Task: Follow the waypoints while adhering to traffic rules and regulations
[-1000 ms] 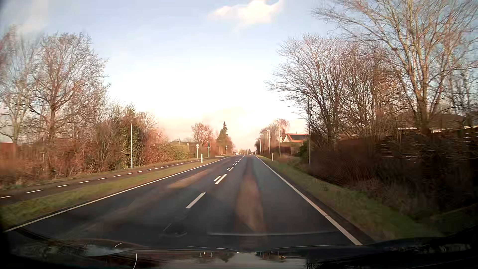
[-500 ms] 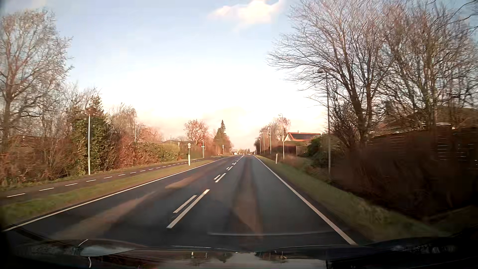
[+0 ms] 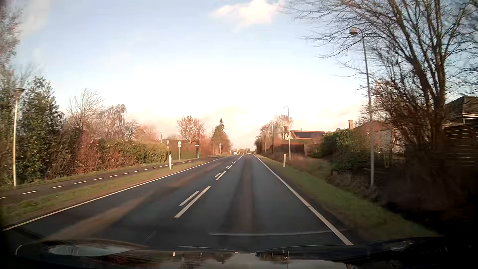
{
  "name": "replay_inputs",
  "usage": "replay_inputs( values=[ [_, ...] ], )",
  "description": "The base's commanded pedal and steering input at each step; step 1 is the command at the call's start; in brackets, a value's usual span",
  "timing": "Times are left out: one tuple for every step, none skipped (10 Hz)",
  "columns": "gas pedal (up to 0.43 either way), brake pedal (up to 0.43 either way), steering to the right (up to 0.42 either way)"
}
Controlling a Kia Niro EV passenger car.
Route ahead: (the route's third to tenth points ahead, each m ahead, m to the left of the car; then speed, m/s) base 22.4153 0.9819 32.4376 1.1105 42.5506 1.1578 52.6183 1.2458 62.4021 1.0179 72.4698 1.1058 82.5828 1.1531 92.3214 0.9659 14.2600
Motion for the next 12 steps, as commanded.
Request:
replay_inputs(
  values=[
    [0.177, 0.000, -0.001],
    [0.177, 0.000, 0.000],
    [0.177, 0.000, -0.001],
    [0.189, 0.000, 0.000],
    [0.189, 0.000, -0.001],
    [0.189, 0.000, -0.001],
    [0.189, 0.000, -0.001],
    [0.189, 0.000, -0.002],
    [0.189, 0.000, -0.002],
    [0.189, 0.000, -0.002],
    [0.189, 0.000, -0.002],
    [0.189, 0.000, -0.002]
  ],
)
